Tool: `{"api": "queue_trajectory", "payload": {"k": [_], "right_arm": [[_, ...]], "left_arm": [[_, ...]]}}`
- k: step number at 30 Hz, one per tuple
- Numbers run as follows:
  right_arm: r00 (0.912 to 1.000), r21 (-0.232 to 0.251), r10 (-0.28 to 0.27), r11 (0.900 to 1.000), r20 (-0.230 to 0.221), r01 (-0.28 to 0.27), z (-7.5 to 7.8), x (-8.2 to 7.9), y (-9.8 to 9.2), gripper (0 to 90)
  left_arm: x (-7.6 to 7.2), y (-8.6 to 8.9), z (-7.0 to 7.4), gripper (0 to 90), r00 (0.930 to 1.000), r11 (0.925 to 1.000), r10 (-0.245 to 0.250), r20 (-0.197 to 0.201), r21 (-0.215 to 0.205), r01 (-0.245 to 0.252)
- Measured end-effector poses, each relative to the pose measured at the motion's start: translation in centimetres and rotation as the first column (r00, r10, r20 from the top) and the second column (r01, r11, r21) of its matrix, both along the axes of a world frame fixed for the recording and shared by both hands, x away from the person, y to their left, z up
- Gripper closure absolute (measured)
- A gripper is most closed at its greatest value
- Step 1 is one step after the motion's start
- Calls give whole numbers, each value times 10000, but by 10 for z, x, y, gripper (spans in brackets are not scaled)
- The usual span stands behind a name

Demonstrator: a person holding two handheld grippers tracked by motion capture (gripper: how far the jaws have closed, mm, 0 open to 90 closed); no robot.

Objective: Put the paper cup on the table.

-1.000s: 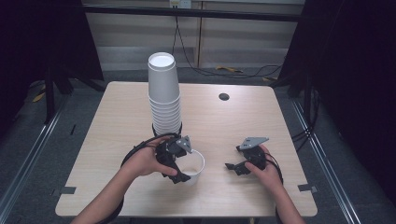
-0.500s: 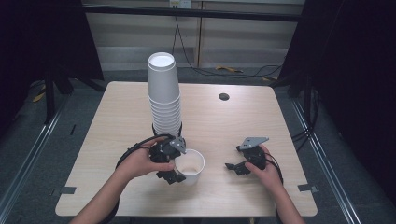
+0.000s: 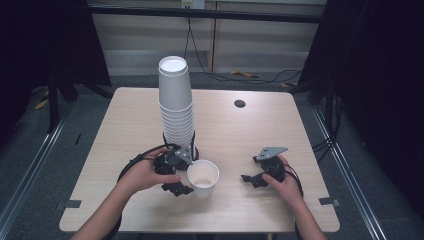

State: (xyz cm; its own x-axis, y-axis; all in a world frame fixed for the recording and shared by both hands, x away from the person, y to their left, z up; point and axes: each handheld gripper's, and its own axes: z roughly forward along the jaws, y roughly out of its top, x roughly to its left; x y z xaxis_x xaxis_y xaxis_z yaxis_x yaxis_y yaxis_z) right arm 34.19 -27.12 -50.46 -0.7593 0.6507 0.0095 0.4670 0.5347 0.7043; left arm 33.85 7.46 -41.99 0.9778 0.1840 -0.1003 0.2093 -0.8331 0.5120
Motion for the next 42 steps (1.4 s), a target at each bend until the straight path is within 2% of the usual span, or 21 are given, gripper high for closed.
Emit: {"api": "queue_trajectory", "payload": {"k": [4,5,8,11,13,20,29,36,42], "right_arm": [[10000,0,2,10000,2,-2,0,0,0,105],[10000,0,1,10000,1,-1,0,0,0,105],[10000,0,0,10000,1,0,0,0,0,105],[10000,1,0,10000,0,0,0,0,0,105],[10000,1,-1,10000,1,1,0,0,0,105],[10000,0,0,10000,2,0,0,0,0,105],[10000,0,0,10000,2,0,0,0,0,105],[10000,-1,-2,10000,2,2,0,0,0,105],[10000,-1,0,10000,1,0,0,0,0,105]], "left_arm": [[0,5,-1,157,10000,9999,-43,-90,149,44],[-1,6,-2,157,9998,9999,150,-140,57,-149],[0,11,-1,157,10000,9999,81,3,148,-81],[0,14,-1,157,9999,9999,159,-50,1,-159],[-2,17,-2,157,9992,9992,381,-90,-115,-382],[-1,26,-7,160,9982,9978,544,-247,-375,-553],[1,35,-12,160,9978,9967,644,-166,-479,-652],[0,42,-19,160,9948,9930,960,-333,-661,-980],[2,50,-25,160,9929,9905,1151,-307,-726,-1171]]}}
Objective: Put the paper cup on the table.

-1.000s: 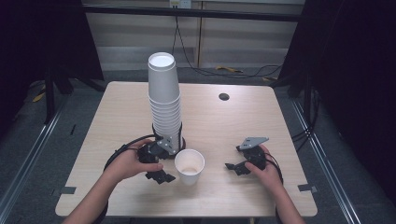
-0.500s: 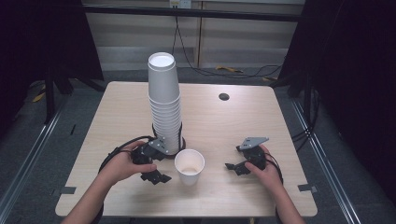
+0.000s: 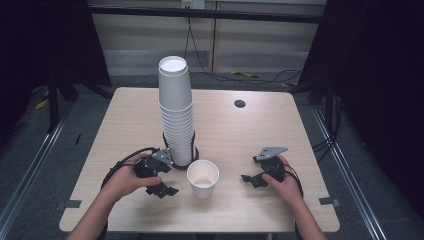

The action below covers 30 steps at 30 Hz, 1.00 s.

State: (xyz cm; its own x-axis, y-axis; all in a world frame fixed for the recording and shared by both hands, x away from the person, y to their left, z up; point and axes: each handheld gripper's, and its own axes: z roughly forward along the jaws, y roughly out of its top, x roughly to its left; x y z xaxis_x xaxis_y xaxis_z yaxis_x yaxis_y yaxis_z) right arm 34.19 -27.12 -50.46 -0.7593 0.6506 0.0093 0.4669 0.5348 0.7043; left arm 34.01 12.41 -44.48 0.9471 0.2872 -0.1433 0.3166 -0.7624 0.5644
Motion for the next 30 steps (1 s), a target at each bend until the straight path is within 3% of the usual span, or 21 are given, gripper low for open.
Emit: {"api": "queue_trajectory", "payload": {"k": [9,24,28,30], "right_arm": [[10000,-1,4,10000,4,-4,0,0,0,105],[10000,-9,38,10000,21,-38,0,0,0,105],[10000,-7,46,10000,18,-46,0,0,0,106],[10000,-16,36,10000,27,-36,0,0,0,106]], "left_arm": [[0,9,-14,160,9991,9991,412,-99,-32,-412],[-1,25,-42,156,9963,9964,853,76,-36,-853],[-2,27,-47,155,9973,9978,631,382,165,-638],[-3,28,-49,153,9959,9967,797,421,127,-803]]}}
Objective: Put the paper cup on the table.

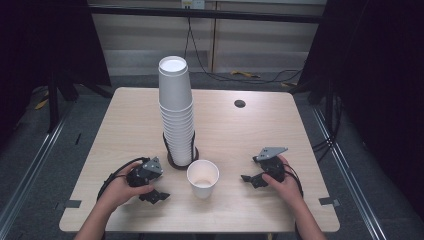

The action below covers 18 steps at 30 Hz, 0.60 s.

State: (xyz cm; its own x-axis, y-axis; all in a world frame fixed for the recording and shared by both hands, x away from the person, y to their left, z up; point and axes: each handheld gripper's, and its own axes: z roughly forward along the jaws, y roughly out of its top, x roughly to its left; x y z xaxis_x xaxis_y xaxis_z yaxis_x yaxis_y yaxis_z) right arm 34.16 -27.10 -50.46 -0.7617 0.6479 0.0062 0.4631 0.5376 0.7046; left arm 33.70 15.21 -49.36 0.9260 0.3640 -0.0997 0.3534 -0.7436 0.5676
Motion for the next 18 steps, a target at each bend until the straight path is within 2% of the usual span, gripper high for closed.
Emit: {"api": "queue_trajectory", "payload": {"k": [1,2,5,7,8,9,13,15,18], "right_arm": [[10000,6,3,10000,-2,-3,0,0,0,105],[10000,11,10,10000,-9,-10,0,0,0,106],[10000,7,10,10000,-6,-10,0,0,0,106],[10000,10,12,10000,-7,-12,0,0,0,106],[10000,10,12,10000,-7,-12,0,0,0,106],[10000,8,12,10000,-2,-12,0,0,0,106],[10000,1,2,10000,6,-2,0,0,0,106],[10000,7,13,10000,6,-13,0,0,0,106],[10000,4,10,10000,8,-10,0,0,0,106]], "left_arm": [[1,2,0,153,9997,9998,-158,172,80,157],[0,2,-2,153,9998,9999,-15,178,-129,18],[1,5,-3,152,9995,9998,6,307,-179,-1],[2,8,-2,152,9982,9997,-235,556,102,230],[2,8,-2,152,9982,9997,-235,556,102,230],[1,8,-4,151,9980,9998,-175,599,-50,178],[0,9,-4,149,9972,9998,-198,717,-67,203],[-2,10,-7,146,9973,9988,105,731,-486,-70],[-3,11,-8,143,9972,9985,197,716,-522,-160]]}}
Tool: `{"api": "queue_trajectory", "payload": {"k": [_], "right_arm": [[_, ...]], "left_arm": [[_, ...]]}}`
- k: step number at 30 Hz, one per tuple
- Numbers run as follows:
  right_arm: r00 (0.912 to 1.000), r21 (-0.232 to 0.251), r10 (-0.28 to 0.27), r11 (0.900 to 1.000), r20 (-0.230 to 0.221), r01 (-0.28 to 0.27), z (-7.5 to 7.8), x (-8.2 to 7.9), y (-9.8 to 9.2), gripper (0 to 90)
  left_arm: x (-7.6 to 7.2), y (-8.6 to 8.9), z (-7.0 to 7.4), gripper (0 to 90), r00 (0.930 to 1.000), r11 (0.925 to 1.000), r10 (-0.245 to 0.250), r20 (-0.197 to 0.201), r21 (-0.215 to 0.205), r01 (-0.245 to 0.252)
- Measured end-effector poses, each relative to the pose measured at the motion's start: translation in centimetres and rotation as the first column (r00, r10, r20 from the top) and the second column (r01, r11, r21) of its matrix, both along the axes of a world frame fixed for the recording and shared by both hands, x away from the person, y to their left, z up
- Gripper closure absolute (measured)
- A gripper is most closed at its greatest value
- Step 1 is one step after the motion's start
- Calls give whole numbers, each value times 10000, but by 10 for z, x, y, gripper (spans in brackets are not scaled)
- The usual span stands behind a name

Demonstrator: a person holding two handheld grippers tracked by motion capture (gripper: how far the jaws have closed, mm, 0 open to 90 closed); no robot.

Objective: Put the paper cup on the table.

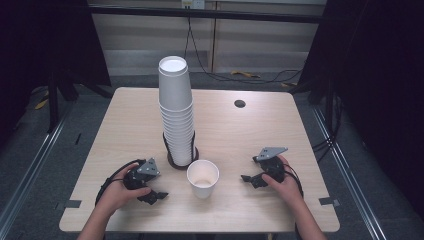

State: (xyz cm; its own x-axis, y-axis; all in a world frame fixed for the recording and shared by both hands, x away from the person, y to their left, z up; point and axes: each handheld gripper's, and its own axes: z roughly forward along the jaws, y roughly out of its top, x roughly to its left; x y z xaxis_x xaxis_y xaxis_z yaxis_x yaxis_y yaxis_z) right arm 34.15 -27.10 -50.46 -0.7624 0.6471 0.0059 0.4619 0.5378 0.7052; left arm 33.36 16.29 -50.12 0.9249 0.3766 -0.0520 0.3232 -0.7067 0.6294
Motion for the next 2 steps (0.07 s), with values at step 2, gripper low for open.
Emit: {"api": "queue_trajectory", "payload": {"k": [2], "right_arm": [[10000,-1,-1,10000,-1,1,0,0,0,106]], "left_arm": [[0,0,-1,142,10000,9999,-3,98,-164,4]]}}
